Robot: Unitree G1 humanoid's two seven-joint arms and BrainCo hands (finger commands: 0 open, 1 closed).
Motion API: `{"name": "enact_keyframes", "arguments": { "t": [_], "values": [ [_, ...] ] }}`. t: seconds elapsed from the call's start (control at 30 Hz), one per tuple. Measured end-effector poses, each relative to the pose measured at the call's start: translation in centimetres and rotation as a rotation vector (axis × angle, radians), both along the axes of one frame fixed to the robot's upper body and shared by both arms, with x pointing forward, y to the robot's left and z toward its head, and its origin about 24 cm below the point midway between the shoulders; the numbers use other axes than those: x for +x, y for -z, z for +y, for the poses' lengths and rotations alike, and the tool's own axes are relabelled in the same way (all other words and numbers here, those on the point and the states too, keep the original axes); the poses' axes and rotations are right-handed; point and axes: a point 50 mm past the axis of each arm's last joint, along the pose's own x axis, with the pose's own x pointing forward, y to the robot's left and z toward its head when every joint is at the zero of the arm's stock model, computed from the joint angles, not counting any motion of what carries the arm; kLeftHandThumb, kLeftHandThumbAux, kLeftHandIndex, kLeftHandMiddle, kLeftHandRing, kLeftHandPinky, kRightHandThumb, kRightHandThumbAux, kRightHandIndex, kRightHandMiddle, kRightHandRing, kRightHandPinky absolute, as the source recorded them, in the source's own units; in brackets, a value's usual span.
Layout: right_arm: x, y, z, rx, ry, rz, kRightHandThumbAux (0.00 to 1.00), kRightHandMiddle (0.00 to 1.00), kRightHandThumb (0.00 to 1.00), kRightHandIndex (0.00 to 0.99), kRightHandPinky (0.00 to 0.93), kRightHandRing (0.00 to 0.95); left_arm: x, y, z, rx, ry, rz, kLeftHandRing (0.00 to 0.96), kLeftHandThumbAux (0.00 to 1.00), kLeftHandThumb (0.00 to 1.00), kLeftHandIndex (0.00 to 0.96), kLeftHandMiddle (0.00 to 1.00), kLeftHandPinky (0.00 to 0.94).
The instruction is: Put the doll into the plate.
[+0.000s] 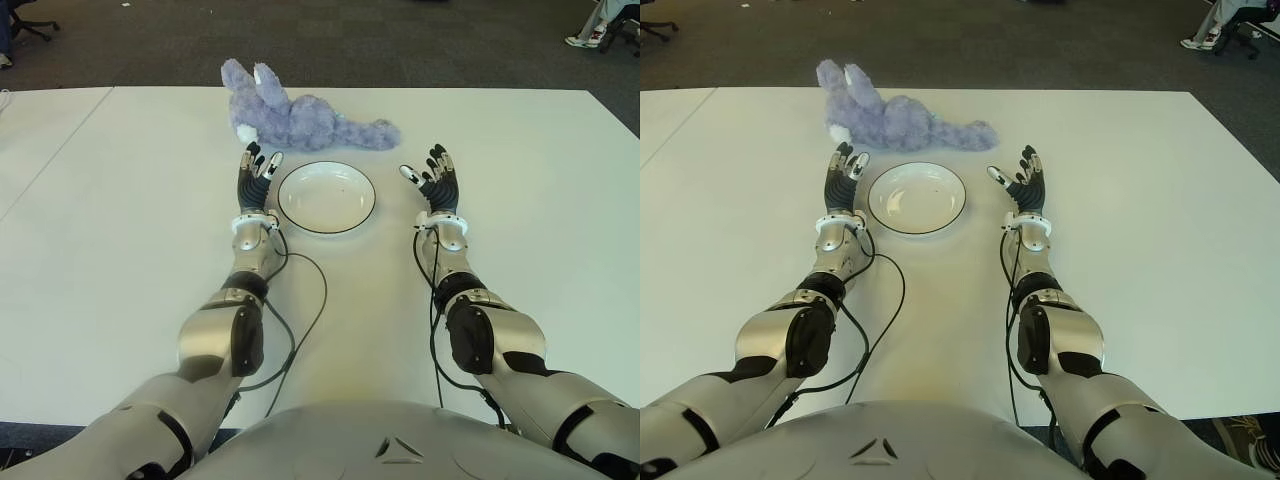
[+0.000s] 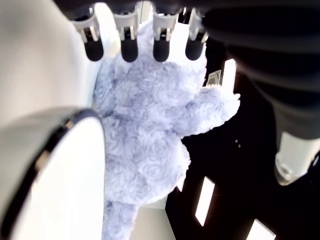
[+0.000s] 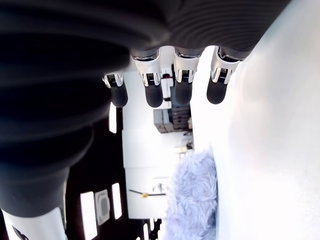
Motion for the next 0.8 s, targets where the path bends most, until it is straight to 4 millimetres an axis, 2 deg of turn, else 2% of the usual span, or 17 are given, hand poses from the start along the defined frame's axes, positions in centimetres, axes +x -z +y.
{"name": "enact_keyframes", "arguments": {
  "t": [0.27,0.8],
  "values": [
    [0.0,0.0,0.01,0.0,-0.004,0.0,0.765,0.032,0.0,0.033,0.051,0.028,0.0,0.0,0.0,0.0,0.0,0.0,0.008,0.606,0.0,0.002,0.017,0.012],
    [0.01,0.0,0.01,0.01,-0.013,-0.002,0.733,0.021,0.0,0.036,0.051,0.019,-0.01,0.0,0.03,-0.004,-0.004,-0.001,0.003,0.583,0.0,0.001,0.014,0.007]
  ]
}}
